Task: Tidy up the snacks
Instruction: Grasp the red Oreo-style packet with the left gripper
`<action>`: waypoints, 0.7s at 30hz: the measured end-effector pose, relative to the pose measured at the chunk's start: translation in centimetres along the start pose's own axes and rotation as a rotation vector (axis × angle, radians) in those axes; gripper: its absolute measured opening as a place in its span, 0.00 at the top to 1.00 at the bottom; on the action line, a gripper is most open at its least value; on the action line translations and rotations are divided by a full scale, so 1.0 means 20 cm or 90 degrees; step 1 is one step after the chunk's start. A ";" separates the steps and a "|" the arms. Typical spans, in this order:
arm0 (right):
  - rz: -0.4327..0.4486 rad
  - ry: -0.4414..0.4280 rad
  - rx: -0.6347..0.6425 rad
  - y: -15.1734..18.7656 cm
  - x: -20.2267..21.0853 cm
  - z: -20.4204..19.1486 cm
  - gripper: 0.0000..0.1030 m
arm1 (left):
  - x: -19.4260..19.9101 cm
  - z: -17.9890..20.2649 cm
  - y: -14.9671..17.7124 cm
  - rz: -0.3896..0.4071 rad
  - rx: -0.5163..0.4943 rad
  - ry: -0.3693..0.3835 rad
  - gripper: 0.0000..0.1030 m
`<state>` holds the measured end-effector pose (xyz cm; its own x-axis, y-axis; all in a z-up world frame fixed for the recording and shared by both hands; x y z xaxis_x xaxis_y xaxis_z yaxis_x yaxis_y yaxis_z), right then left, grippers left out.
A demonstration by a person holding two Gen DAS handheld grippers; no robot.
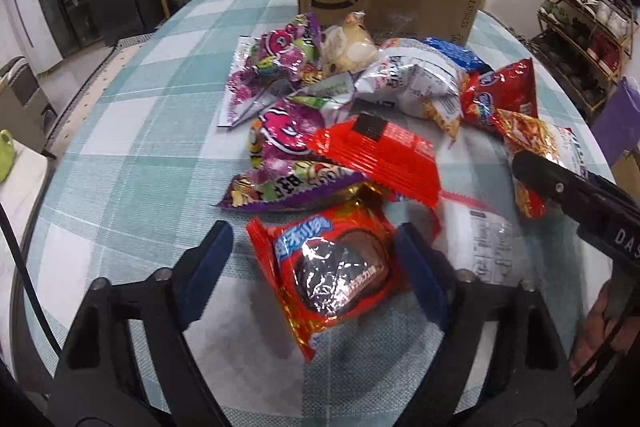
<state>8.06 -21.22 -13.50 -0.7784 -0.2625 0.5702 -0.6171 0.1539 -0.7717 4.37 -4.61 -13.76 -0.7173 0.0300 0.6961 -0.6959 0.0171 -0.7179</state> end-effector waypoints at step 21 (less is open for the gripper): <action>0.008 0.018 0.003 0.00 0.01 0.00 0.31 | 0.07 -0.08 0.04 0.007 0.007 0.141 0.64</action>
Point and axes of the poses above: each gripper's, at about its wrist camera, not at the fingertips, and x roughly against the way its jaws point, z to its right, y to its underside, the point moved 3 cm from there along -x, roughly the way its jaws point, and after that the axes turned 11 degrees about z, right-handed, at the moved point
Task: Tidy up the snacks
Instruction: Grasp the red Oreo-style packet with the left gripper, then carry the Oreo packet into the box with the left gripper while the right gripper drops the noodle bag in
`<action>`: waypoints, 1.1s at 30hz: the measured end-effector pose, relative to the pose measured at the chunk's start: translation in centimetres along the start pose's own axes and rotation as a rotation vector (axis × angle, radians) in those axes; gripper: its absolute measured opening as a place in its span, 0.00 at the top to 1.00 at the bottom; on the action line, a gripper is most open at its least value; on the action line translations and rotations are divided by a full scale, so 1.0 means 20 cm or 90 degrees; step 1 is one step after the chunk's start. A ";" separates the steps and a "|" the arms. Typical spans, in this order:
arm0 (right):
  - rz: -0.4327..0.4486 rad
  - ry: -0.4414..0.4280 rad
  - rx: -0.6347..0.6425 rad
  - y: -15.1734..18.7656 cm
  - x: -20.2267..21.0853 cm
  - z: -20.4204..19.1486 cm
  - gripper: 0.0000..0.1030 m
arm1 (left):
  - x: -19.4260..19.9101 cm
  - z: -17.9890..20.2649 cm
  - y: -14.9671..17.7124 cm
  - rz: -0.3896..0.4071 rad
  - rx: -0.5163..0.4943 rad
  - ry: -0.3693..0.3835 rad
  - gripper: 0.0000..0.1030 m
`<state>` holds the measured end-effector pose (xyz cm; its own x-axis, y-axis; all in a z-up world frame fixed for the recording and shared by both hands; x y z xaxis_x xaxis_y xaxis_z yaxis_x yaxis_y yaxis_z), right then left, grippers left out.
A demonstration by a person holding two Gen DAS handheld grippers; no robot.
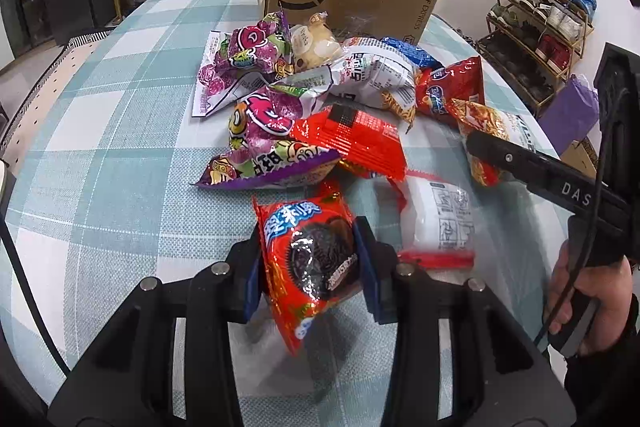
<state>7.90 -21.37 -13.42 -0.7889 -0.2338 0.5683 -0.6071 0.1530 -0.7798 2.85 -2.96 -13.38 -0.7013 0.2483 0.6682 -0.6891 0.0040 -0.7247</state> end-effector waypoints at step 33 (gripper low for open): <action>0.115 -0.087 0.032 -0.42 0.40 -0.19 0.31 | 0.50 -0.05 -0.63 0.142 -0.038 0.071 0.64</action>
Point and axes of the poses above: each gripper's, at about its wrist camera, not at the fingertips, and x roughly against the way its jaws point, z to its right, y to its underside, the point moved 3 cm from there along -x, roughly the way its jaws point, and after that the axes turned 11 degrees about z, right-handed, at the moved point
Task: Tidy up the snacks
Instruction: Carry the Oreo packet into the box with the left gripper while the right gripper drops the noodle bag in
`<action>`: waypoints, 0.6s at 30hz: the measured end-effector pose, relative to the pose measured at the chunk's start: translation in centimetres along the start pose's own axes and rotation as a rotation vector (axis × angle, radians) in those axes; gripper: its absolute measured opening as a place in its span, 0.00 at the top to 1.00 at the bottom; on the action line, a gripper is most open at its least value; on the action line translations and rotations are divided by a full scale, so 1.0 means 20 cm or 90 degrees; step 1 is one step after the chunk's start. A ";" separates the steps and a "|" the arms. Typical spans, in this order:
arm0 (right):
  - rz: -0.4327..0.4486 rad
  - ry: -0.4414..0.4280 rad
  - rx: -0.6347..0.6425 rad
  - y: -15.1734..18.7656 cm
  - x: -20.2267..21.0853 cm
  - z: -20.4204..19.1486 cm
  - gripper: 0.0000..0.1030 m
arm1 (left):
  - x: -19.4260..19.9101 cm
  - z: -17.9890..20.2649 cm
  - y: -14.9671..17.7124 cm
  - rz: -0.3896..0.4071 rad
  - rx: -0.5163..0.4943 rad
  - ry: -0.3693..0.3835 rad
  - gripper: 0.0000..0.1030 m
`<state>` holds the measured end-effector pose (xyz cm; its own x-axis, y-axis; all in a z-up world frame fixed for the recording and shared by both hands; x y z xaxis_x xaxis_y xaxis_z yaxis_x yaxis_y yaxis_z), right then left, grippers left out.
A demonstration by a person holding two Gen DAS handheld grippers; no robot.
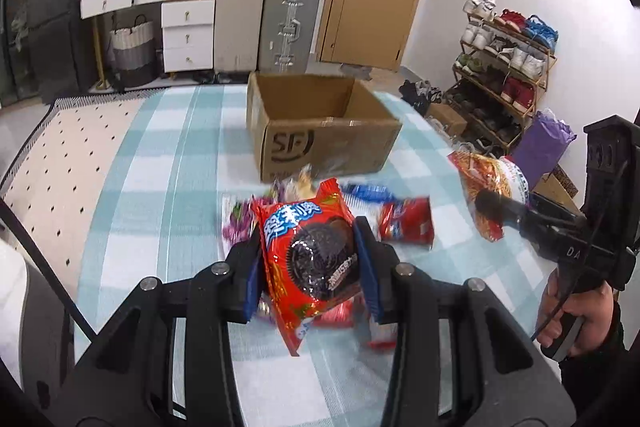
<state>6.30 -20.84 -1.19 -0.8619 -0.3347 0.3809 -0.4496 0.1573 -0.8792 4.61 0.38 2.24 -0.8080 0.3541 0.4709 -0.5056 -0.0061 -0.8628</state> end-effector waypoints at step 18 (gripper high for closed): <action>0.024 -0.069 0.028 -0.72 -0.24 -0.11 0.31 | -0.26 0.21 -0.76 0.059 -0.075 -0.025 0.64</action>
Point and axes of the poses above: each gripper's, at about its wrist camera, not at the fingertips, and x roughly against the way its jaws point, z to its right, y to its underside, the point moved 3 cm from there along -x, roughly the way its jaws point, and after that the axes turned 11 degrees about z, right-handed, at the moved point
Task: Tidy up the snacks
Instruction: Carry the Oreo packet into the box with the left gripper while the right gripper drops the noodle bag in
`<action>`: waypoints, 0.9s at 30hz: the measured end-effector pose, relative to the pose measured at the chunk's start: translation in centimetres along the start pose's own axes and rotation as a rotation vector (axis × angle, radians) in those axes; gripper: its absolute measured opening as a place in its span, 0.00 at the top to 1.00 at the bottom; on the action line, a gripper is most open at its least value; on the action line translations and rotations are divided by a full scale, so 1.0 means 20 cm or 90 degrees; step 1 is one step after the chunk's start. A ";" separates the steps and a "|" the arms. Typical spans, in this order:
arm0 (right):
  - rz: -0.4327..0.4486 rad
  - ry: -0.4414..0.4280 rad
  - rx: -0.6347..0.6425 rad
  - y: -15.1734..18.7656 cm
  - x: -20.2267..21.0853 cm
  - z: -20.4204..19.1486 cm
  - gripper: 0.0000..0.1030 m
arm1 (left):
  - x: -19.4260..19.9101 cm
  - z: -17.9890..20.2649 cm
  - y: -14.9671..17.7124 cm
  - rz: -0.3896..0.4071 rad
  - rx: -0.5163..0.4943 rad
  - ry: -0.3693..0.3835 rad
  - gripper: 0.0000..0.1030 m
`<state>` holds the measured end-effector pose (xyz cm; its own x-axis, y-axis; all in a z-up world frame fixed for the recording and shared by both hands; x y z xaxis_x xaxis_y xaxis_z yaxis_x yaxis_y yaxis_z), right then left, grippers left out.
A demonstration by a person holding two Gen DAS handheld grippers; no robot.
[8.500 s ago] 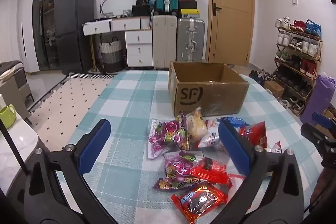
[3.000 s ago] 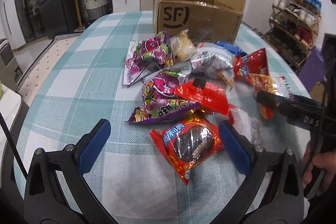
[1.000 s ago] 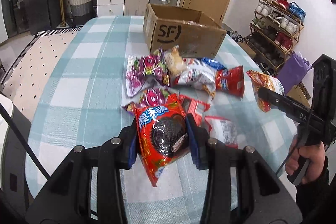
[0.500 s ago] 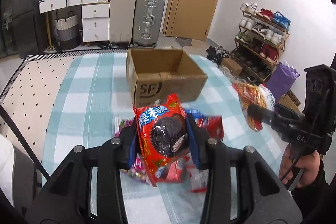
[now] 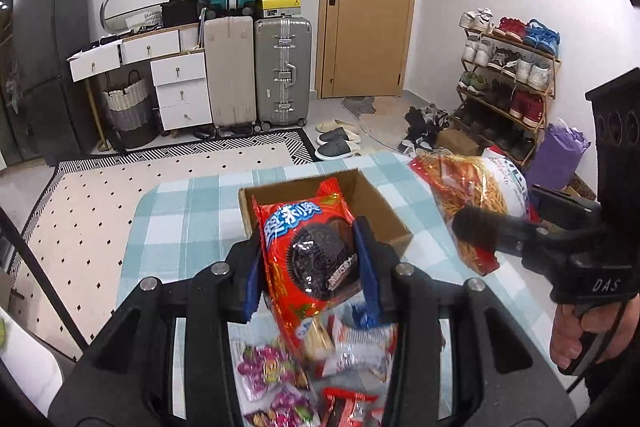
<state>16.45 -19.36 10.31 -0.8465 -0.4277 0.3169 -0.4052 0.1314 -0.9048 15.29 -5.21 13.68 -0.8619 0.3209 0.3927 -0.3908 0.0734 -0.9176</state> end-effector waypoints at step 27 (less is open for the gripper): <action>-0.128 0.051 -0.008 0.09 -0.92 0.44 0.31 | -1.23 -0.22 0.21 -0.178 0.050 0.025 0.64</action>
<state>34.35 -19.15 0.24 -0.7733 -0.3734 0.5124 -0.5720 0.0623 -0.8179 36.34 -8.71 -0.05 -0.7049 0.3352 0.6252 -0.6360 0.0917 -0.7662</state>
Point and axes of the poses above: each gripper's, at about its wrist camera, not at the fingertips, and x roughly against the way its jaws point, z to its right, y to its underside, the point moved 3 cm from there along -x, roughly the way its jaws point, and after that the axes turned 11 degrees about z, right-handed, at the moved point
